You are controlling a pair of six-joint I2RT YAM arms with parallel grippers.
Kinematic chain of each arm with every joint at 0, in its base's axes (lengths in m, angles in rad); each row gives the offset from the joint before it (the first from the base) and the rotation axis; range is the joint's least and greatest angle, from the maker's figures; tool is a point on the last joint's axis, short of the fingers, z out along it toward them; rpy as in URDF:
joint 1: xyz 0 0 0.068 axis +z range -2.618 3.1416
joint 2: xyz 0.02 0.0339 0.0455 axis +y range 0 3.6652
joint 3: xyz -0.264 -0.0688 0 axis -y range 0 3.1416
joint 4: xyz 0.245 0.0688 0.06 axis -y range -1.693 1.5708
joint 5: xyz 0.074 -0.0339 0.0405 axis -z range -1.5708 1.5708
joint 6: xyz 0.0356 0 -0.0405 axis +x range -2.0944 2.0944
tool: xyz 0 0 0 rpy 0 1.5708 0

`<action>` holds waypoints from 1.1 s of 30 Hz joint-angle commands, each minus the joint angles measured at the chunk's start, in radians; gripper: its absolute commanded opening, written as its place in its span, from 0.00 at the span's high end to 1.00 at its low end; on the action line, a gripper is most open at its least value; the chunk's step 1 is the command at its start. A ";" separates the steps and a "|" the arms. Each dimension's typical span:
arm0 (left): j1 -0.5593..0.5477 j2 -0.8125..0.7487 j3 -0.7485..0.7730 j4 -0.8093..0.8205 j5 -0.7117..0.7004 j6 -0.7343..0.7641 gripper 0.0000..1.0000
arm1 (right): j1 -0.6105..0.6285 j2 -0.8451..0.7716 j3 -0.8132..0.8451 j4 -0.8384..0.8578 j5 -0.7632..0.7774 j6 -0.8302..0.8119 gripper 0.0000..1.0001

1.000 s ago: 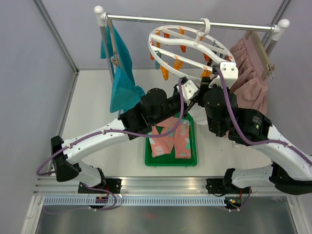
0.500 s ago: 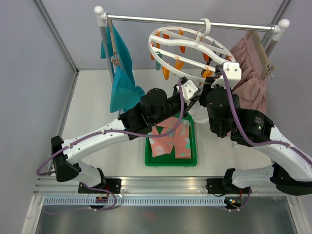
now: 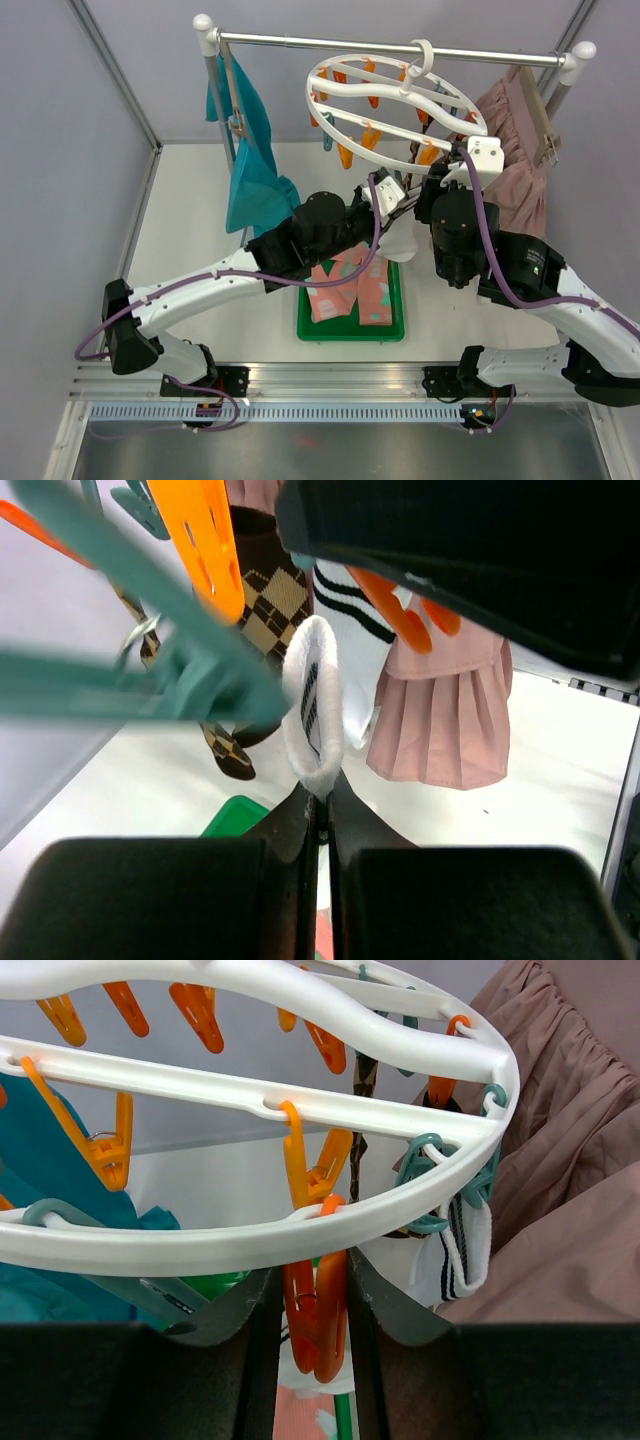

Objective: Clip the socks to the hanger
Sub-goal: Clamp the sock onto the hanger.

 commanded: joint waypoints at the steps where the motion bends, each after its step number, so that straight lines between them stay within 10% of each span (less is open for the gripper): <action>1: -0.007 -0.050 -0.013 0.023 0.026 -0.025 0.98 | 0.005 -0.016 -0.015 0.050 0.056 -0.011 1.00; 33: -0.049 -0.088 -0.020 -0.002 0.070 -0.048 0.98 | 0.005 -0.046 -0.104 0.179 0.116 -0.046 1.00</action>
